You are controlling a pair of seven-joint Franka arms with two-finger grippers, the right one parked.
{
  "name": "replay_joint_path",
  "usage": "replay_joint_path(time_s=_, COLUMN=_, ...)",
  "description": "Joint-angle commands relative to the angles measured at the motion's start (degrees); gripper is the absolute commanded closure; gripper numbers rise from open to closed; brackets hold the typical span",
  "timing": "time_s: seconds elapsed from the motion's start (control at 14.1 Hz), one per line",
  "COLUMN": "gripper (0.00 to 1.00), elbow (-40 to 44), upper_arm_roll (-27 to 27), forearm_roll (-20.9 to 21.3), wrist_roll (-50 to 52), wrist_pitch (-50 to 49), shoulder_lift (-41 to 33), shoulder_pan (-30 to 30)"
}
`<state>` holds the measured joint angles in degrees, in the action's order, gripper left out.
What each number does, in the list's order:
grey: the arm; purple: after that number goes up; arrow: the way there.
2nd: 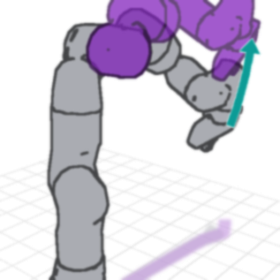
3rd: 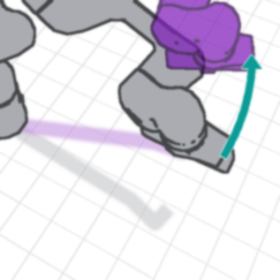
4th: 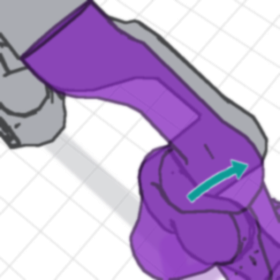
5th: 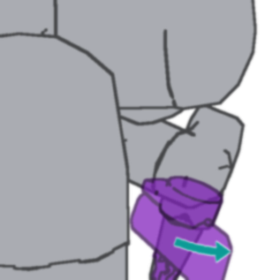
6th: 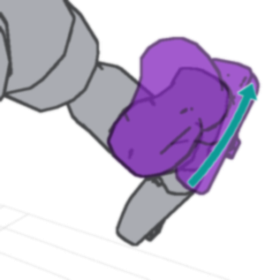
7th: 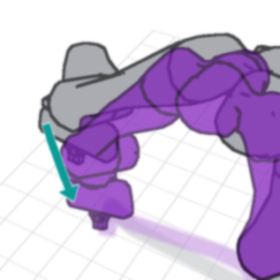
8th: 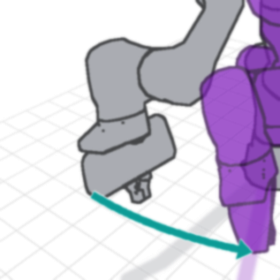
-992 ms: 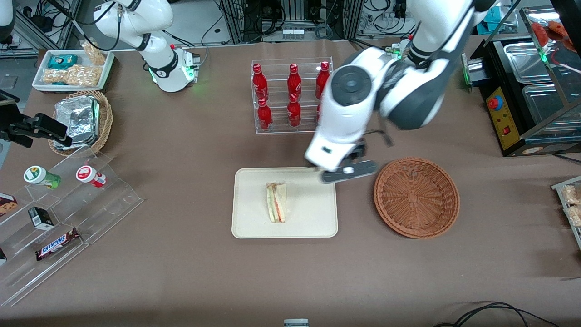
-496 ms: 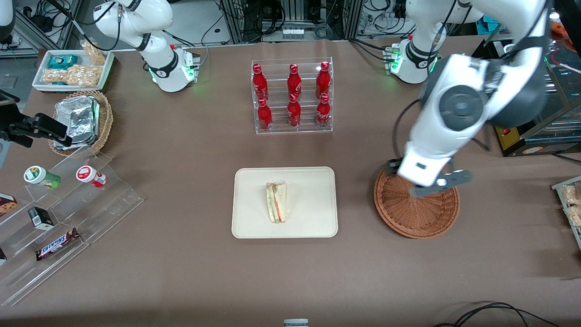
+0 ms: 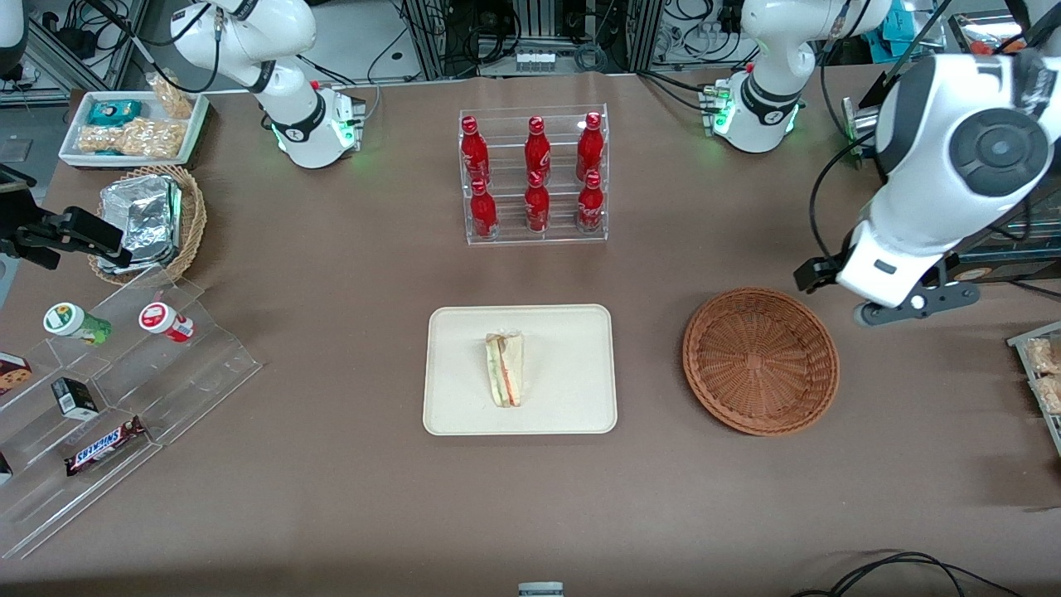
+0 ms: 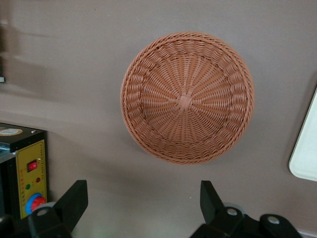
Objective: Place sandwich from basket to tray
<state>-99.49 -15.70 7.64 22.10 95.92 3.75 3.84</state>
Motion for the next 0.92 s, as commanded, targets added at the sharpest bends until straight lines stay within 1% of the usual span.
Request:
replay_joint_path(time_s=0.0, gripper=0.0, elbow=-2.03, upper_arm_roll=0.14, forearm_roll=-2.98, wrist_roll=-7.91, wrist_pitch=0.06, shoulder_lift=-4.53, shoulder_pan=2.48)
replay_joint_path(time_s=0.07, gripper=0.0, elbow=-1.85, upper_arm_roll=1.62, forearm_roll=-3.33, wrist_roll=-11.87, wrist_pitch=-0.11, shoulder_lift=-5.41, shoulder_pan=2.31)
replay_joint_path(time_s=0.21, gripper=0.0, elbow=-0.8, upper_arm_roll=7.15, forearm_roll=-6.92, wrist_roll=-19.87, wrist_pitch=-0.29, shoulder_lift=-6.03, shoulder_pan=-0.39)
replay_joint_path(time_s=0.35, gripper=0.0, elbow=-0.71, upper_arm_roll=12.6, forearm_roll=-7.56, wrist_roll=-25.86, wrist_pitch=-0.55, shoulder_lift=-7.78, shoulder_pan=-4.0)
replay_joint_path(time_s=0.43, gripper=0.0, elbow=-0.62, upper_arm_roll=14.36, forearm_roll=-7.56, wrist_roll=-26.41, wrist_pitch=-1.17, shoulder_lift=-8.22, shoulder_pan=-5.15)
replay_joint_path(time_s=0.64, gripper=0.0, elbow=1.74, upper_arm_roll=15.52, forearm_roll=-7.47, wrist_roll=-26.5, wrist_pitch=-1.09, shoulder_lift=-8.06, shoulder_pan=-5.33)
replay_joint_path(time_s=0.85, gripper=0.0, elbow=3.59, upper_arm_roll=15.52, forearm_roll=-7.2, wrist_roll=-26.33, wrist_pitch=-0.82, shoulder_lift=-6.92, shoulder_pan=-5.25)
